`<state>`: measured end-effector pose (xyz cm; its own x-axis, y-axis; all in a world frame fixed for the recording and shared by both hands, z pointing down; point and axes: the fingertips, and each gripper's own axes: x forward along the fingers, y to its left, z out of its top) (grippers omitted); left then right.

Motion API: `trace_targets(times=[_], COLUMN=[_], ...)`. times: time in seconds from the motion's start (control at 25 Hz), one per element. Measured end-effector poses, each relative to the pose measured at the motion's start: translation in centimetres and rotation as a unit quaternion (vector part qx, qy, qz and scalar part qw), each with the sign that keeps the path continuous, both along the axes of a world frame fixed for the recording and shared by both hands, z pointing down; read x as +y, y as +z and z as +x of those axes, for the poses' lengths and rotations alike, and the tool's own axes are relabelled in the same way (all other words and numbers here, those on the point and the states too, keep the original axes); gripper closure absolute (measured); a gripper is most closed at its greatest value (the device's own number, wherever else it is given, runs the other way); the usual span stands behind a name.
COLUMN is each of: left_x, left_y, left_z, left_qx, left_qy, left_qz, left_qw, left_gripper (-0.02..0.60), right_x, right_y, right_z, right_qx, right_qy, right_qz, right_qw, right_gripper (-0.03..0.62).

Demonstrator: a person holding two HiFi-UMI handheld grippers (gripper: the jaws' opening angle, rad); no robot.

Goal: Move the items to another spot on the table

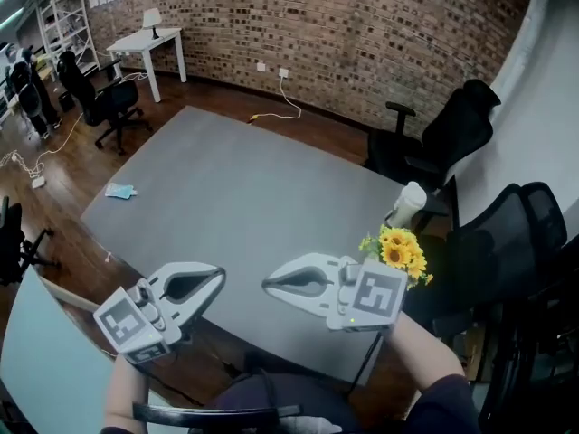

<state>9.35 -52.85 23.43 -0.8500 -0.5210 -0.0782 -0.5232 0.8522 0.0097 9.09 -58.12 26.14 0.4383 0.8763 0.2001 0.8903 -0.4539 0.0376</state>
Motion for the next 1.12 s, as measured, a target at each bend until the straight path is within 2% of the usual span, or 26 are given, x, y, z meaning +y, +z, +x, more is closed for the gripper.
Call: trace_targets(times=[0.16, 0.28, 0.36, 0.6, 0.64, 0.72, 0.8, 0.92, 0.96, 1.12], left_x=[4.2, 7.7, 9.7, 12.9, 13.3, 14.7, 15.3, 14.9, 14.7, 13.7], left_y=[1.5, 1.9, 2.2, 3.2, 3.5, 3.9, 3.8, 3.4, 3.4, 3.0], left_z=[3.2, 5.9, 8.0, 11.9, 12.2, 13.0, 14.3, 16.6, 17.1, 18.7], left_qx=[0.046, 0.049, 0.051, 0.068, 0.074, 0.080, 0.090, 0.109, 0.113, 0.123], left_qy=[-0.069, -0.121, -0.158, -0.274, -0.294, -0.346, -0.398, -0.472, -0.489, -0.524], left_qz=[0.001, 0.036, 0.049, 0.020, 0.015, 0.010, 0.013, 0.001, -0.003, -0.009], left_qw=[0.9965, 0.9908, 0.9849, 0.9591, 0.9528, 0.9349, 0.9128, 0.8747, 0.8650, 0.8426], left_gripper=[0.572, 0.572, 0.572, 0.572, 0.572, 0.572, 0.572, 0.572, 0.572, 0.572], right_x=[4.4, 6.8, 8.0, 10.6, 10.8, 11.3, 11.5, 11.7, 11.8, 11.7], right_y=[0.5, 1.1, 1.7, 2.6, 2.8, 3.0, 3.5, 4.5, 4.7, 4.6], right_z=[1.9, 4.1, 5.8, 7.2, 7.1, 6.8, 6.9, 7.2, 7.1, 7.3], right_qx=[0.028, 0.038, 0.036, 0.052, 0.052, 0.049, 0.055, 0.091, 0.096, 0.094], right_qy=[-0.036, -0.078, -0.110, -0.182, -0.192, -0.208, -0.230, -0.254, -0.256, -0.275], right_qz=[-0.005, 0.000, 0.009, 0.012, 0.011, 0.008, 0.005, -0.005, -0.008, -0.020], right_qw=[0.999, 0.996, 0.993, 0.982, 0.980, 0.977, 0.972, 0.963, 0.962, 0.957], right_gripper=[0.597, 0.597, 0.597, 0.597, 0.597, 0.597, 0.597, 0.597, 0.597, 0.597])
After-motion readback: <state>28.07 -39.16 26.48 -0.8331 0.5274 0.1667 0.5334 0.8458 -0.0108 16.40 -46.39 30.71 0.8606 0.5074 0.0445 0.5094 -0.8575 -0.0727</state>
